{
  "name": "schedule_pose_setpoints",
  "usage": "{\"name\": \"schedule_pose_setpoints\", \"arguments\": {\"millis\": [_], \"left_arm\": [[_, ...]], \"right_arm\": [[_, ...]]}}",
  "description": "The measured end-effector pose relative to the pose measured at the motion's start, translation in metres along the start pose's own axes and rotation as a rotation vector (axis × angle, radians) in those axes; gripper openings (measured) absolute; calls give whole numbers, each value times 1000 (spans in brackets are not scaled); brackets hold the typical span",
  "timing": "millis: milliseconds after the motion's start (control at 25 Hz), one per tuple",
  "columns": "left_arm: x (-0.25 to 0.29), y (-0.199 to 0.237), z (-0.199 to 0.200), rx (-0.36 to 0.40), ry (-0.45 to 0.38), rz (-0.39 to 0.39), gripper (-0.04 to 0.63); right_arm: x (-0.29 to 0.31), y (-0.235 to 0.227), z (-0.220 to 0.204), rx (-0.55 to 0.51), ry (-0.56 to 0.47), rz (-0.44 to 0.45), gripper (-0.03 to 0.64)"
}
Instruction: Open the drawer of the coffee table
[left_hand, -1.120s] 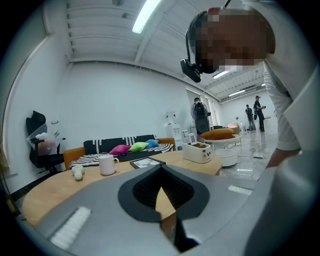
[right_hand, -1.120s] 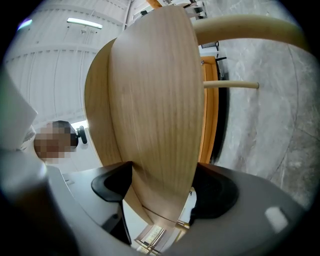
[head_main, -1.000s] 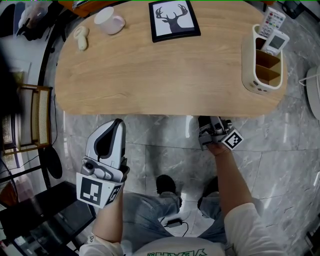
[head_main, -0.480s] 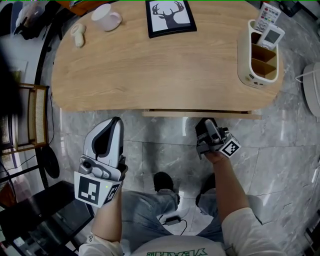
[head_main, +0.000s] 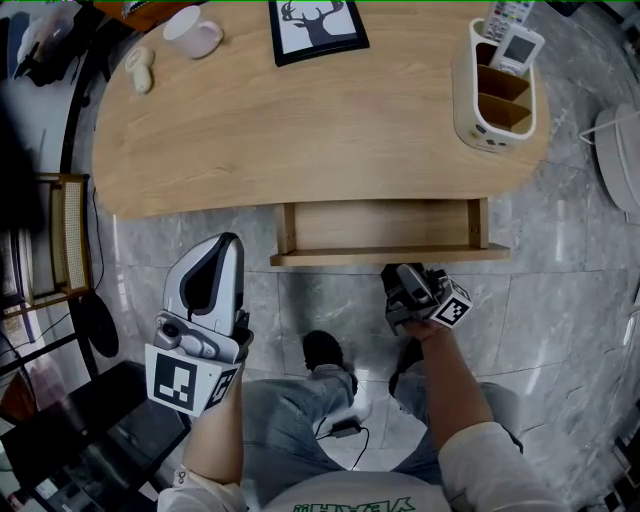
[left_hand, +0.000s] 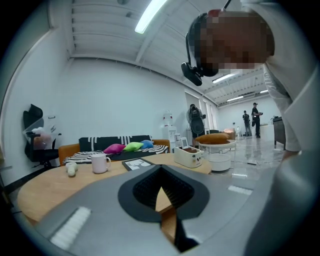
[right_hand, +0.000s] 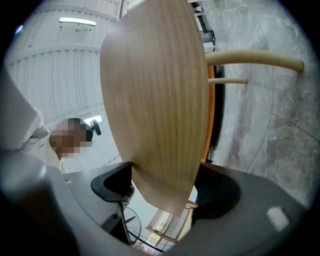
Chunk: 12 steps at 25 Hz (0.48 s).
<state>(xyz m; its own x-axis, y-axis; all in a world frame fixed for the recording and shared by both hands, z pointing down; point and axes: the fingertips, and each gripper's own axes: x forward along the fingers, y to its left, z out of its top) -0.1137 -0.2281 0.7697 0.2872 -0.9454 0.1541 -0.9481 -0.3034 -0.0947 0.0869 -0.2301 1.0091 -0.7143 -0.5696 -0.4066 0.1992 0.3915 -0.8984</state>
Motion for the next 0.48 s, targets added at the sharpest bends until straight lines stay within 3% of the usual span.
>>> {"name": "schedule_pose_setpoints", "arguments": {"millis": [480], "left_arm": [[-1,-4,-2,8,-18,4,-2]], "right_arm": [[-18,1,-19,27,93,33,383]]}}
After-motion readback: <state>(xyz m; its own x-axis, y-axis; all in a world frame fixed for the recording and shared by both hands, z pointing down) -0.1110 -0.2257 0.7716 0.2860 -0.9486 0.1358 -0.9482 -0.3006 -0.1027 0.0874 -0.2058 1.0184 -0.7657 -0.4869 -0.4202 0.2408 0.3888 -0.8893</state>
